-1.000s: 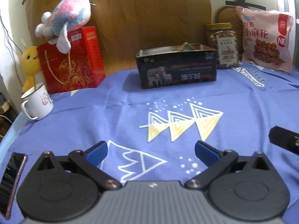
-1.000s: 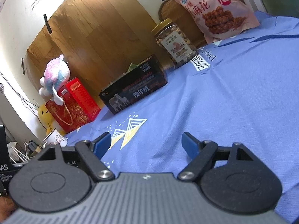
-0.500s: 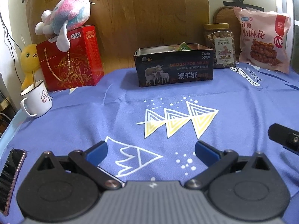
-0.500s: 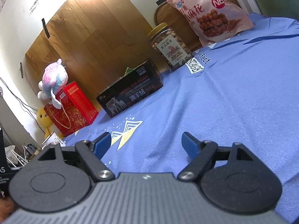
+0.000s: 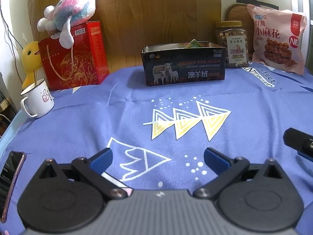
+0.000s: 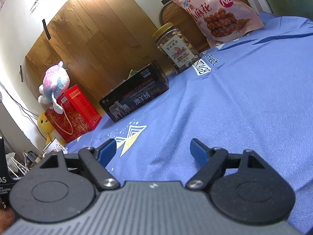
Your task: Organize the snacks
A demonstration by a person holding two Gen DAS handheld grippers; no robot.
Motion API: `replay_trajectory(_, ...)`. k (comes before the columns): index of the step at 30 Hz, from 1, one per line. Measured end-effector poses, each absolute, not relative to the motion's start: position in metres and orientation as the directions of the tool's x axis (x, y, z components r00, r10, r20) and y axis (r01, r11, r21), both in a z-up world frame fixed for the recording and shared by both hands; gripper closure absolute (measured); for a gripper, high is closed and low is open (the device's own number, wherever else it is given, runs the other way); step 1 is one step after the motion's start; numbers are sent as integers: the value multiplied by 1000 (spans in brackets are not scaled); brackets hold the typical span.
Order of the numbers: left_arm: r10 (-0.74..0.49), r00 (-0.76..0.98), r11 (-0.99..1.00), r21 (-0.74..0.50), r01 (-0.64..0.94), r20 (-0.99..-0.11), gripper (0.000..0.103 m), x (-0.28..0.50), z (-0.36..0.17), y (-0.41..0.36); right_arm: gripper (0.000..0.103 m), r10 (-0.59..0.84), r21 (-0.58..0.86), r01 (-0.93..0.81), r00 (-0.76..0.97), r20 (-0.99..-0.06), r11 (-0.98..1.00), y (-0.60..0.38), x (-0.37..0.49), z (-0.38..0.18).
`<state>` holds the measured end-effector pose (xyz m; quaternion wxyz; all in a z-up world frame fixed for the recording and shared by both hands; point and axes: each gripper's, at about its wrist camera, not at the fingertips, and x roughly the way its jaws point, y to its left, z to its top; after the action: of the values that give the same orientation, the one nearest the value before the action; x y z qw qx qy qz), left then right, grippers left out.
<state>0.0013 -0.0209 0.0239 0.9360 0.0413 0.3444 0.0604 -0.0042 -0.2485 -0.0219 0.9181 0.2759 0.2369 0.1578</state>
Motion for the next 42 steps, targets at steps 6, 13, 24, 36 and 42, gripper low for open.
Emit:
replay_trajectory(6, 144, 756, 989, 121, -86, -639, 0, 2, 23, -20, 19, 421, 581, -154, 834, -357, 799, -247, -2, -24)
replay_trajectory(13, 139, 760, 990, 112, -87, -634, 0, 3, 23, -19, 19, 420, 580, -154, 834, -358, 800, -247, -2, -24)
replay_trajectory(24, 141, 774, 990, 102, -100, -617, 0, 1, 27, -16, 19, 422, 577, -158, 833, -358, 801, -246, -1, -24)
replay_trajectory(36, 130, 778, 991, 93, -92, -615, 0, 0, 29, -20, 19, 420, 549, -181, 838, -348, 816, -245, -2, -20)
replay_trajectory(42, 152, 778, 988, 105, -110, -610, 0, 1, 29, -18, 19, 417, 542, -185, 841, -345, 820, -244, -3, -19)
